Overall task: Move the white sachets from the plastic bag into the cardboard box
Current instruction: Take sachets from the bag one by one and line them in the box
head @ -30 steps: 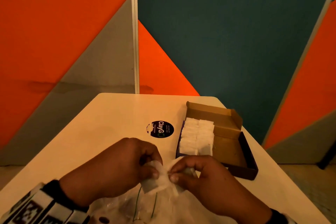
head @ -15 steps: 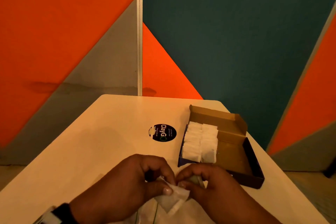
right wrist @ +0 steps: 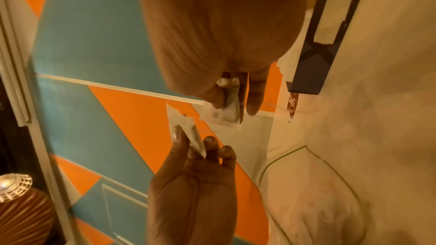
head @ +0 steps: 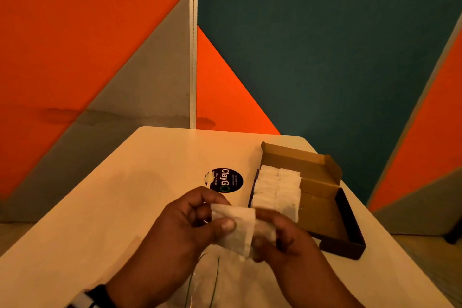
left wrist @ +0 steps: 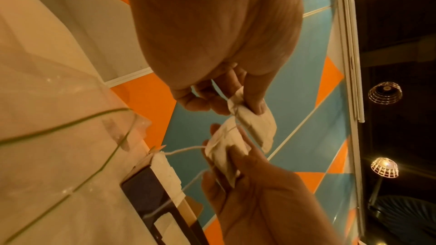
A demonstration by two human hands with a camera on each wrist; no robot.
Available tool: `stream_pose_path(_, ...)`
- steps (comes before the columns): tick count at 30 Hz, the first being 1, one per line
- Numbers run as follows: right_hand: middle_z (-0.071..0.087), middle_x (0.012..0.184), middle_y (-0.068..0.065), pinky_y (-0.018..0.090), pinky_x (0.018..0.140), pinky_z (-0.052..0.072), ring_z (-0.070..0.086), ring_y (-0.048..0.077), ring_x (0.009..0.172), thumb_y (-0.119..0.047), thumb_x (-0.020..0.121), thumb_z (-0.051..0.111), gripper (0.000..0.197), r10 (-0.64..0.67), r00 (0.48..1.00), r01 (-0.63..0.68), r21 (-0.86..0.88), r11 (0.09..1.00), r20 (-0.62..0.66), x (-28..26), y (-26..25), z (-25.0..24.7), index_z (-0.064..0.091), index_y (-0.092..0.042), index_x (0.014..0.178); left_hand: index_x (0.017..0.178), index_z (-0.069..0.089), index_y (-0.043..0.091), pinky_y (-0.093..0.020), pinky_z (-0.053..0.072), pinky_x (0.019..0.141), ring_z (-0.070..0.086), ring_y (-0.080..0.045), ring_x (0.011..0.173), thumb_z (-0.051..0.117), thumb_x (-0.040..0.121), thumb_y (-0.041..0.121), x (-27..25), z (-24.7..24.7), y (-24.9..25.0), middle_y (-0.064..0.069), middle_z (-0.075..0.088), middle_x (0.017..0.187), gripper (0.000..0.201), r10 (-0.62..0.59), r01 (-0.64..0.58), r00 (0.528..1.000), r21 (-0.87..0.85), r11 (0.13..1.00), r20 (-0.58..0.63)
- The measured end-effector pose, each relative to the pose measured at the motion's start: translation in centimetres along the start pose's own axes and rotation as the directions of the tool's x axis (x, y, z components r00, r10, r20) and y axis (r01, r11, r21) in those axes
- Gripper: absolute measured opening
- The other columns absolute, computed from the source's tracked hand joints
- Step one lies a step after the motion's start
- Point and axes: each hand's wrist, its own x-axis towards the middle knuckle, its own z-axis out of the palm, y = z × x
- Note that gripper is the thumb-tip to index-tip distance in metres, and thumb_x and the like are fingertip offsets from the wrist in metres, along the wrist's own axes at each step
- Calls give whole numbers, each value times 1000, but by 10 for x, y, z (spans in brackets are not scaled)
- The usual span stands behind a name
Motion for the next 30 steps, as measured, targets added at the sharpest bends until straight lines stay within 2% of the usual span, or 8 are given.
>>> stream_pose_path(3, 75, 94, -19, 29, 66, 61, 71, 5, 89, 6, 87, 65, 67, -13, 1000, 15, 130, 991, -19, 5, 1, 2, 52, -52, 117, 79, 78, 14, -25, 56, 60, 71, -20, 69, 74, 61, 3, 0, 6, -1, -17, 76, 79, 22, -31, 33, 999, -64, 997, 19)
stream_pose_path(7, 78, 90, 4, 32, 55, 60, 75, 20, 82, 16, 83, 62, 59, 30, 999, -37, 341, 939, 26, 7, 0, 5, 55, -30, 119, 75, 79, 15, -29, 58, 67, 74, -24, 76, 75, 61, 8, 1, 14, -7, -16, 77, 83, 16, -28, 28, 998, -9, 1000, 55)
stream_pose_path(13, 78, 79, 3, 27, 53, 58, 75, 15, 73, 20, 77, 67, 52, 79, 995, -93, 336, 937, 54, 2, 4, 10, 60, -17, 112, 68, 77, 24, -40, 59, 79, 67, -24, 91, 81, 57, 21, -3, 12, -17, 12, 68, 104, 12, 92, -84, 995, 190, 978, -37)
stream_pose_path(15, 78, 80, -1, 23, 53, 57, 74, 9, 74, 20, 78, 65, 52, 98, 992, -120, 350, 929, 80, 0, 0, 11, 58, -20, 112, 72, 76, 31, -32, 57, 72, 62, -18, 84, 84, 55, 28, -3, 11, -21, 18, 59, 98, 19, 97, -68, 991, 271, 960, -96)
stream_pose_path(20, 76, 66, -2, 23, 45, 55, 72, 7, 61, 16, 85, 59, 46, 167, 980, -198, 433, 879, 110, 3, -8, 15, 54, -24, 107, 90, 66, 39, -27, 54, 68, 59, -11, 71, 85, 70, 4, -1, 8, -25, 6, 62, 79, 44, 54, -11, 988, 278, 961, -147)
stream_pose_path(23, 76, 66, -1, 32, 51, 56, 72, 12, 65, 12, 85, 60, 42, 181, 981, -196, 419, 886, 77, 2, -10, 19, 54, -24, 105, 88, 67, 38, -30, 55, 68, 59, -11, 70, 84, 70, -2, 0, 7, -25, 5, 65, 82, 47, 59, -15, 981, 226, 974, -187)
stream_pose_path(25, 77, 74, -9, 28, 57, 59, 74, 7, 72, 10, 82, 66, 49, 151, 988, -144, 373, 917, 11, -1, -8, 21, 52, -29, 109, 86, 69, 34, -36, 57, 70, 60, -16, 71, 81, 72, -6, 1, 8, -24, 5, 66, 77, 44, 49, -10, 976, 182, 983, -213)
stream_pose_path(30, 75, 92, -23, 31, 87, 59, 72, 0, 87, -4, 75, 81, 62, 39, 995, -26, 134, 991, -95, -9, -5, 20, 50, -42, 112, 84, 71, 27, -42, 57, 73, 60, -22, 74, 77, 73, -12, 2, 8, -22, -5, 68, 77, 41, 29, -12, 974, 76, 997, -223)
